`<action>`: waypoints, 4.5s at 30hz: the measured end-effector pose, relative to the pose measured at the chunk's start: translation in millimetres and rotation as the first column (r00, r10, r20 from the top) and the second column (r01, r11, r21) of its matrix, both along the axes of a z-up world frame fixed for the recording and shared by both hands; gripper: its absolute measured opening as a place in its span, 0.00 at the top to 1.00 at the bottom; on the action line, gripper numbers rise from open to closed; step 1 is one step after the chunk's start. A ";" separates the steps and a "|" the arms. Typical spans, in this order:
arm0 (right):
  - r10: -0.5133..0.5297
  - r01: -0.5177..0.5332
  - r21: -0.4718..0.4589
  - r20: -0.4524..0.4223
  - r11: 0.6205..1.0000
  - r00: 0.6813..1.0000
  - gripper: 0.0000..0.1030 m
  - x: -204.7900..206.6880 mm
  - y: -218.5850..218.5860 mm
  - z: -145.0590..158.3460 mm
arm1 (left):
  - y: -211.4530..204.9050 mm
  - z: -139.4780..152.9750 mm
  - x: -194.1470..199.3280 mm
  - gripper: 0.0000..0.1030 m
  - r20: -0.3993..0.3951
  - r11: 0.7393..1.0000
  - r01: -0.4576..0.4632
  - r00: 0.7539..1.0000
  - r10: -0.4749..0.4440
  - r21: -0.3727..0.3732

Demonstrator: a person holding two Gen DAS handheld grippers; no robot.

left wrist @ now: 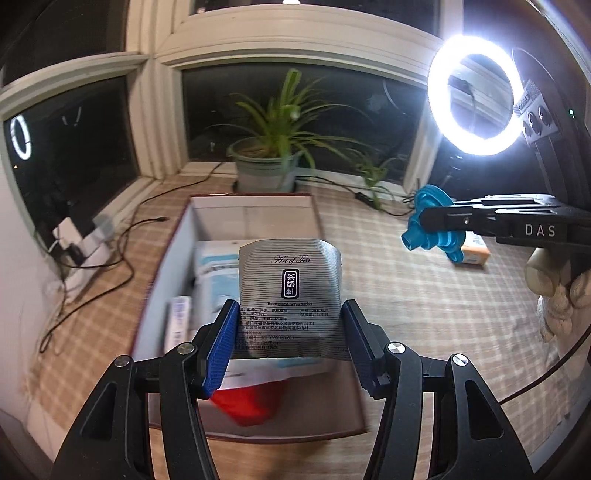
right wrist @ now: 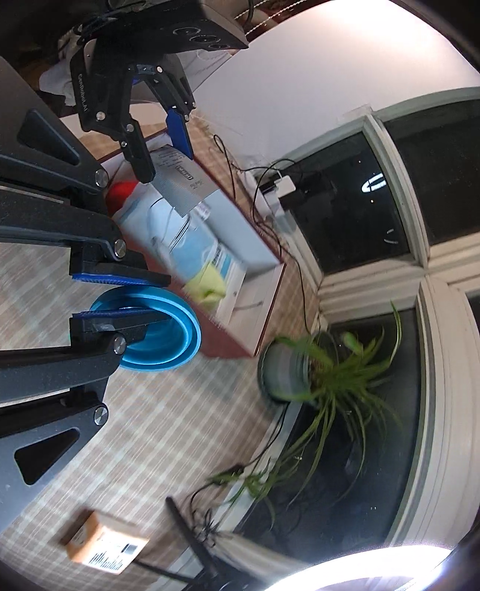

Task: Organize soft objects
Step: 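Carry the tea sachet with the left tool and the funnel with the right tool toward the box, then open the left tool over the box while the right tool releases the blue funnel, then withdraw both tools from the box toward the orange-white tissue package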

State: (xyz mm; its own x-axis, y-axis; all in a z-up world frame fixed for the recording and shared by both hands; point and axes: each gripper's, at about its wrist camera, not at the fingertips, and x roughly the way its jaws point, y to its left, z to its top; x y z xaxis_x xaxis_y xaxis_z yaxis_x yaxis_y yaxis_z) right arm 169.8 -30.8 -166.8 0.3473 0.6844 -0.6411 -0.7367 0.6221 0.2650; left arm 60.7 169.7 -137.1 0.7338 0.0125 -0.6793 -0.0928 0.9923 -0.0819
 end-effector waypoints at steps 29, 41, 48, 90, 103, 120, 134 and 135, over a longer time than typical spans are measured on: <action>0.042 -0.052 -0.091 -0.105 0.994 0.994 0.91 43.3 137.6 -25.1 | 73.5 -22.6 19.0 0.46 -0.059 0.999 -0.021 0.998 0.019 -0.029; 0.033 -0.049 -0.083 -0.191 0.995 0.981 0.90 60.5 154.4 -42.6 | 67.5 -34.3 34.1 0.45 -0.117 0.999 0.009 0.993 -0.012 -0.031; 0.027 -0.042 -0.082 -0.178 0.996 0.984 0.66 59.7 153.0 -39.3 | 68.3 -35.8 36.4 0.38 -0.124 0.999 0.005 0.992 -0.010 -0.041; -0.094 0.096 0.011 -0.129 0.995 0.987 0.45 19.5 26.5 -20.0 | 23.5 6.0 -2.8 0.26 -0.054 0.998 -0.049 0.997 0.047 -0.041; -0.223 0.225 0.017 -0.081 0.974 0.971 0.45 3.4 -93.5 -24.7 | -47.8 14.0 -1.6 0.26 -0.034 0.999 0.008 0.999 -0.009 -0.054; -0.431 0.439 0.071 -0.107 0.896 0.896 0.33 19.4 -254.1 -46.7 | -130.9 -0.1 42.9 0.26 -0.037 0.981 0.096 0.994 -0.104 -0.168; -0.475 0.495 0.051 -0.211 0.867 0.854 0.33 80.4 -316.9 -86.3 | -194.2 -16.3 111.1 0.26 -0.060 0.964 0.168 0.981 -0.183 -0.205; -0.476 0.497 0.048 -0.221 0.866 0.851 0.33 85.0 -319.4 -91.4 | -198.0 -17.9 116.3 0.26 -0.064 0.963 0.173 0.980 -0.190 -0.207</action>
State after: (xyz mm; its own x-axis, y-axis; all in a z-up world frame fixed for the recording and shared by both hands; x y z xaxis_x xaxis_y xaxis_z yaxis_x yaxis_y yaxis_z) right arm 254.8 -350.3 -258.2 0.5278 0.5244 -0.6682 -0.2732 0.8496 0.4511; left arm 177.0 -28.3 -155.0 0.6524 -0.2573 -0.7128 0.0724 0.9575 -0.2793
